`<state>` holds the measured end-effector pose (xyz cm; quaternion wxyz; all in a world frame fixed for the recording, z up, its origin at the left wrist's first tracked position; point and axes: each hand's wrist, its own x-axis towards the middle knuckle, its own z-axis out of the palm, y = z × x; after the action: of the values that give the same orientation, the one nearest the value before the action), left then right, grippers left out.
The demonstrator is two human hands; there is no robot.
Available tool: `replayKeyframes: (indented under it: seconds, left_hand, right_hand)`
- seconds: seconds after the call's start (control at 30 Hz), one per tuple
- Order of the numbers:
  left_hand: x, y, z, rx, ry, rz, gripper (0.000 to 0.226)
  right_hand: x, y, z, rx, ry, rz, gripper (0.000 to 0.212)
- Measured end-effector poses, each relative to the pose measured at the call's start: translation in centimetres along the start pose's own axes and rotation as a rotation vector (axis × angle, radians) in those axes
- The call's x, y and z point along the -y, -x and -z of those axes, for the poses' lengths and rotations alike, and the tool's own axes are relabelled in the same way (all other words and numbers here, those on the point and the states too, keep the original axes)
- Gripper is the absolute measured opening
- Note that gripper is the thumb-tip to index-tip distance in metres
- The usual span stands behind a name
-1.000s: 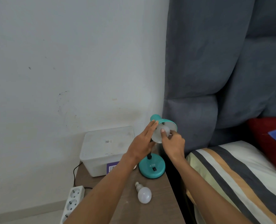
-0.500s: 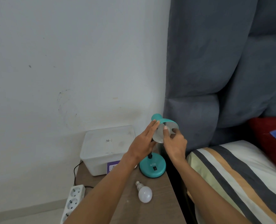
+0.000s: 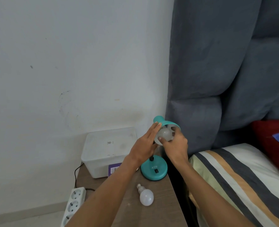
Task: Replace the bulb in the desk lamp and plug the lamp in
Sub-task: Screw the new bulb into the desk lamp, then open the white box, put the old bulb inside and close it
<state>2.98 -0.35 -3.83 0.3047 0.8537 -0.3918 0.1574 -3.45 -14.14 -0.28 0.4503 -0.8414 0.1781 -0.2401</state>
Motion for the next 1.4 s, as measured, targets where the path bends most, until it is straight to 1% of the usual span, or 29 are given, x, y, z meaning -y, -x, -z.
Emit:
replayKeyframes:
  seconds: [0.1,0.2,0.27,0.33,0.4,0.47,0.53,0.63,0.7,0.8,0.87,0.93,1.03,1.13,1.23,1.33,1.4]
  left_hand:
    - [0.0,-0.1,0.0,-0.005,-0.005,-0.002,0.087]
    - [0.0,-0.1,0.0,-0.004,-0.008,0.004,0.086]
    - [0.1,0.0,-0.1,-0.001,-0.012,0.002,0.090]
    - [0.4,0.0,-0.2,-0.002,-0.020,0.005,0.095]
    - [0.4,0.1,-0.3,-0.003,-0.020,0.007,0.096]
    - [0.3,0.1,-0.2,-0.005,-0.024,0.001,0.094]
    - [0.2,0.0,-0.2,-0.010,-0.033,-0.010,0.092]
    - [0.1,-0.1,-0.2,-0.021,-0.031,-0.009,0.090]
    - [0.2,-0.1,-0.4,-0.020,-0.027,-0.007,0.091]
    - [0.1,-0.1,-0.3,-0.008,-0.037,0.011,0.094]
    - [-0.4,0.1,0.3,0.017,-0.057,0.026,0.100]
    - [-1.0,0.9,1.3,0.045,-0.055,0.046,0.103]
    - [-1.0,3.0,2.7,0.035,-0.027,0.133,0.093]
    - [0.5,5.9,4.2,-0.019,-0.068,0.237,0.074]
    - [2.6,8.6,6.3,-0.082,-0.154,0.339,0.062]
    - [5.4,11.3,8.6,-0.108,-0.219,0.462,0.062]
    - [7.4,12.8,9.9,-0.117,-0.235,0.552,0.065]
  right_hand:
    - [0.3,-0.1,-0.2,0.007,-0.039,-0.078,0.044]
    - [0.4,-0.1,-0.3,-0.009,-0.077,-0.101,0.042]
    - [0.6,0.2,-0.3,-0.018,-0.046,-0.055,0.049]
    - [0.5,0.3,-0.4,-0.024,-0.029,0.036,0.057]
    - [0.7,0.3,-0.3,-0.006,0.012,0.076,0.055]
    - [0.8,0.1,-0.2,0.018,0.019,0.040,0.049]
    - [0.9,-0.1,-0.1,0.034,-0.058,-0.030,0.045]
    - [0.9,-0.3,0.1,0.036,-0.156,-0.087,0.043]
    - [0.9,-0.5,0.3,0.042,-0.158,-0.093,0.043]
    - [1.3,-0.2,0.6,0.031,-0.080,-0.051,0.049]
    - [1.6,0.4,1.0,-0.057,-0.025,0.008,0.048]
    - [2.1,1.3,1.3,-0.144,0.019,0.066,0.041]
    - [3.2,2.8,0.8,-0.185,0.004,0.190,0.027]
    - [4.6,4.3,-0.6,-0.139,-0.051,0.304,0.020]
    - [5.5,5.1,-2.9,-0.028,-0.072,0.382,0.018]
    - [5.5,5.5,-6.1,0.099,-0.040,0.373,0.019]
    - [4.9,5.4,-8.1,0.177,0.015,0.322,0.027]
